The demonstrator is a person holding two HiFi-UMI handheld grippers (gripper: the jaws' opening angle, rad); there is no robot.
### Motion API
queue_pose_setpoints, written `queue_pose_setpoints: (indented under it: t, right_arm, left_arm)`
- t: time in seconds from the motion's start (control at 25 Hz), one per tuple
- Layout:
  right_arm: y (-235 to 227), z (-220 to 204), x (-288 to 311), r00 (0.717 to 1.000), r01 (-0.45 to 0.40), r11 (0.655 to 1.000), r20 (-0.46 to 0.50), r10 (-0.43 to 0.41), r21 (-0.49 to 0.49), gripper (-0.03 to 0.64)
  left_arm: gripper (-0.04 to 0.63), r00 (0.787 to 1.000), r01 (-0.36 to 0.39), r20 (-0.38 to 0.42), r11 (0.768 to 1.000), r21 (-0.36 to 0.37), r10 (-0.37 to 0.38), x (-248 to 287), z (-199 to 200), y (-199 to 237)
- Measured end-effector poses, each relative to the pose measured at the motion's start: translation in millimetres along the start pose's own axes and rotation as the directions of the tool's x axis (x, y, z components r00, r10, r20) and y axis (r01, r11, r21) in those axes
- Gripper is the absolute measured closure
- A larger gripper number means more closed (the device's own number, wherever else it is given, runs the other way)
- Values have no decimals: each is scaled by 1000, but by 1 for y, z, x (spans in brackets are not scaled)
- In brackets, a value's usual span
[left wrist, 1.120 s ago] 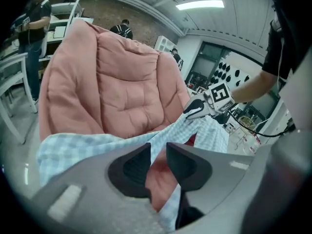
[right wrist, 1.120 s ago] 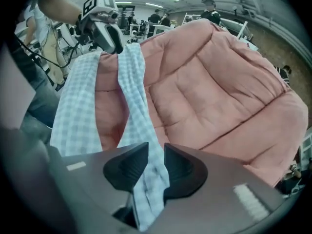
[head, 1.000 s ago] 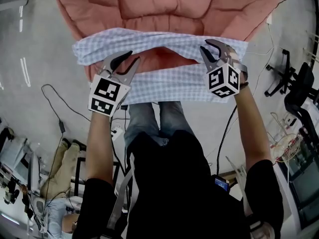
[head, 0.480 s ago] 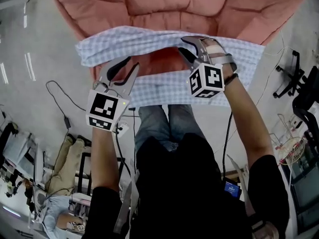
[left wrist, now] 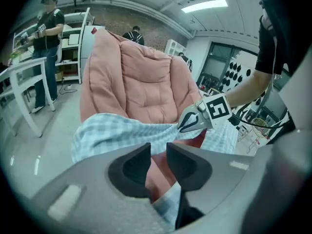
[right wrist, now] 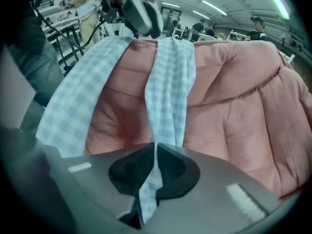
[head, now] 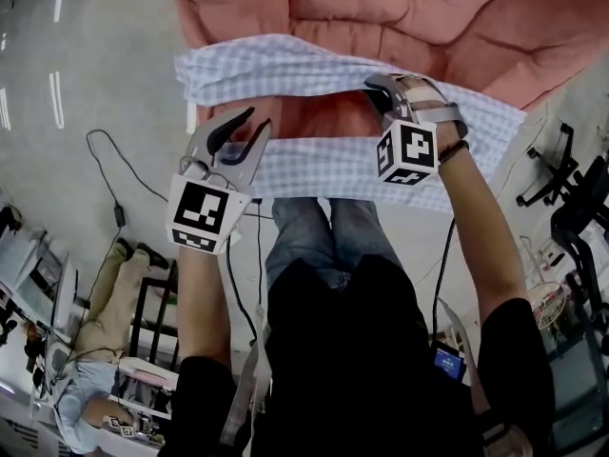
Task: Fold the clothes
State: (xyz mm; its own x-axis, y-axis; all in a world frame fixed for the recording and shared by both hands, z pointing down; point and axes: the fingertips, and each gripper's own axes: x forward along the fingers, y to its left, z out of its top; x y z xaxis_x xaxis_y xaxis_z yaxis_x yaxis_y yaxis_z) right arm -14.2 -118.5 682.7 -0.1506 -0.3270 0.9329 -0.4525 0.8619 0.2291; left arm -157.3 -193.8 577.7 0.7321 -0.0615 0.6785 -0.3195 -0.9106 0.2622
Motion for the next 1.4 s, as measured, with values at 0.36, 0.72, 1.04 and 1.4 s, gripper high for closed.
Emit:
queue_pose_setpoints:
  t: [0.36,0.72,1.04,1.4]
  right_arm:
    - [-33,21,-73,992,1,967,120,-32,255,603]
    - [-79,29,-124,979,73,929,150,-135,363,603]
    - [-91,38,-143,970,125,911,143,-195,393,601]
    - [-75,31,-165,964,183,889,101,-247,421,601]
  left_arm:
    - [428,999,-34,-14,980,197,37,6,8,7]
    - [337,978,35,-195,866,499,74,31,-13,14]
    - [454,974,-114,-112,853,510,198,19,3,49]
    - [571,976,-158,-53,861,484,209,-15,6,47]
